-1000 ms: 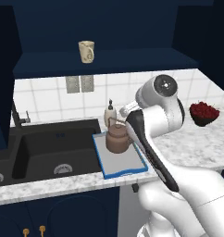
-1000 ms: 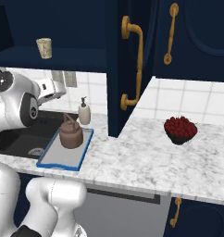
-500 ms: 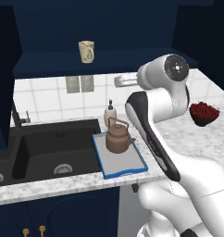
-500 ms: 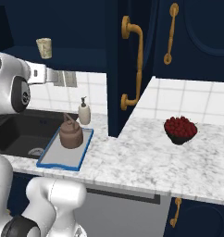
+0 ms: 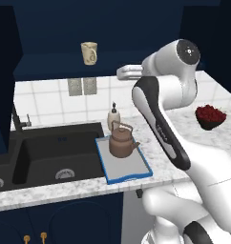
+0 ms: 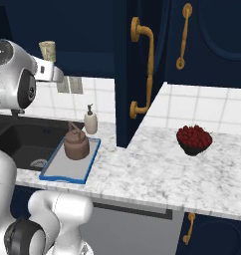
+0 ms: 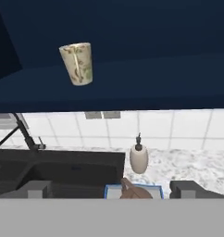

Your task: Pick the kettle from the counter and place it on the tray. Then pick the mug from the cabinet and place it on the tray. Then close the cabinet doors.

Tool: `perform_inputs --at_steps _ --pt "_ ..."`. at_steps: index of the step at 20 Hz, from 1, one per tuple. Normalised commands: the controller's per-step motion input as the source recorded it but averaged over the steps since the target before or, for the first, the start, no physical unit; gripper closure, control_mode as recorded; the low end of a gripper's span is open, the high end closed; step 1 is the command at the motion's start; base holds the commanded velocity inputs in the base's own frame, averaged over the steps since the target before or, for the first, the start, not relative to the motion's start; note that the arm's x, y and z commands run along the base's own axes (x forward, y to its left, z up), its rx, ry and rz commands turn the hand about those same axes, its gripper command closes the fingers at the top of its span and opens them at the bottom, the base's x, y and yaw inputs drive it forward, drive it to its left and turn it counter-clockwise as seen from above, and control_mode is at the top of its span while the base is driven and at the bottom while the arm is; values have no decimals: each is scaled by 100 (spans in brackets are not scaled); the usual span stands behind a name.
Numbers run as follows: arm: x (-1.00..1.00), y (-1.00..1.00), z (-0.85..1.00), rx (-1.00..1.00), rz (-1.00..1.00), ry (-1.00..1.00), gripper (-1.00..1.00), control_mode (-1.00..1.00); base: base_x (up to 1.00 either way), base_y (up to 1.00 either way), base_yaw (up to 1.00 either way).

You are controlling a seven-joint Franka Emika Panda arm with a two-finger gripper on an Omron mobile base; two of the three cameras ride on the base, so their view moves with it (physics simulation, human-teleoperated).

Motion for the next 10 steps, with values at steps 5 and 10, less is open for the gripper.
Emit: perform_inputs --at_steps 5,10 --pt "41 34 0 0 14 1 -100 -100 0 0 0" --pt "51 28 10 -4 18 10 -100 -100 0 0 0"
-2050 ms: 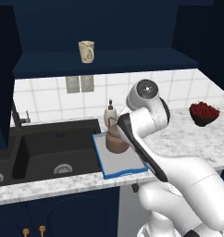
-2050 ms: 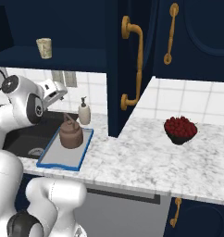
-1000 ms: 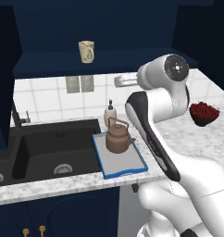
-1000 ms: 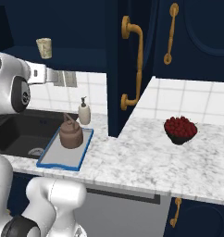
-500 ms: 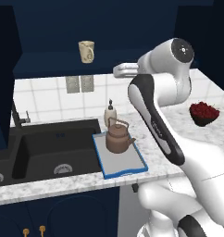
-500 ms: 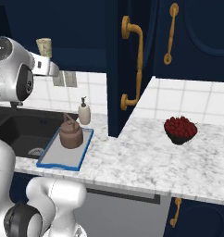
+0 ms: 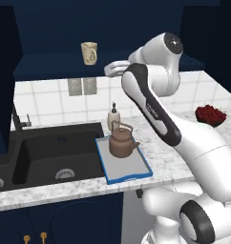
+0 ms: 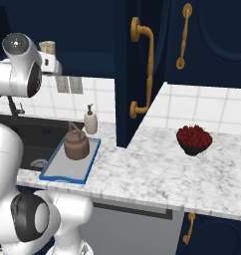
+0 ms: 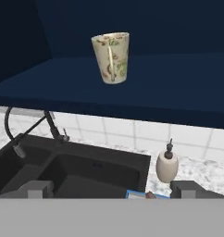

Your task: Pick the kettle from the counter and place it on the tray. Then pick the mug from the cabinet and place it on the tray. Then close the cabinet doors.

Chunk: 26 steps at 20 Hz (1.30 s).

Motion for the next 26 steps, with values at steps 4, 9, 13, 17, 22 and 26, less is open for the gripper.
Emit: perform_inputs --at_steps 4,9,13,17,22,26 --pt "41 29 8 -11 1 10 -100 -100 0 0 0" --pt "28 25 2 -3 0 -5 -100 -100 0 0 0" --pt "33 7 0 0 0 -12 -100 -100 0 0 0" --pt "49 0 0 0 0 0 -100 -100 0 0 0" --pt "56 3 0 0 0 0 -100 -100 0 0 0" --pt "34 19 0 0 0 0 -100 -100 0 0 0"
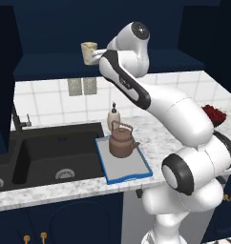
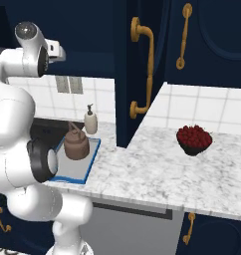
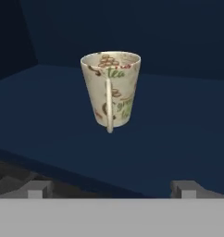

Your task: Pick the kettle from the counter and place it on the tray. Then pick the mug from the cabinet and place it on the tray. Then close the cabinet doors.

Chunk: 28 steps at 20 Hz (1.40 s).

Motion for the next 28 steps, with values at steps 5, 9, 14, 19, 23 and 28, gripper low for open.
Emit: perform_inputs --at_steps 5,9,14,19,23,28 --pt "33 28 0 0 2 0 -100 -100 0 0 0" --pt "44 2 0 0 2 0 -100 -100 0 0 0" --pt "39 0 0 0 1 0 -100 -100 0 0 0" --pt "26 4 -1 0 0 0 -100 -100 0 0 0" --pt "13 1 -4 0 0 0 -100 -100 0 0 0" --pt "6 13 -15 0 0 0 100 -100 0 0 0"
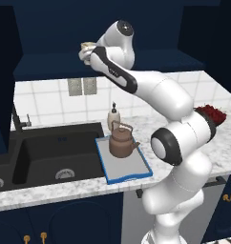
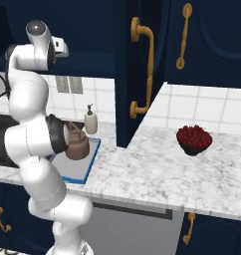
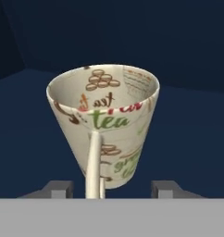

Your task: Pick the kettle from the counter and place it on the tray. Then pick the mug from the cabinet and place it on the tray. Then close the cabinet doors.

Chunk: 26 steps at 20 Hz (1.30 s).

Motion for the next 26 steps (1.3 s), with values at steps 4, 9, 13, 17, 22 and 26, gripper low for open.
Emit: perform_inputs --at_steps 4,9,13,17,22,26 --pt "7 4 -17 0 0 0 100 -100 0 0 0" --pt "1 17 -4 0 1 -2 100 -100 0 0 0" --pt "-14 16 4 0 0 -8 100 -100 0 0 0" --pt "-49 5 1 0 0 0 100 -100 0 0 0" --pt "-84 0 15 0 -1 0 100 -100 0 0 0" --pt "-100 -15 16 7 -18 3 100 -100 0 0 0"
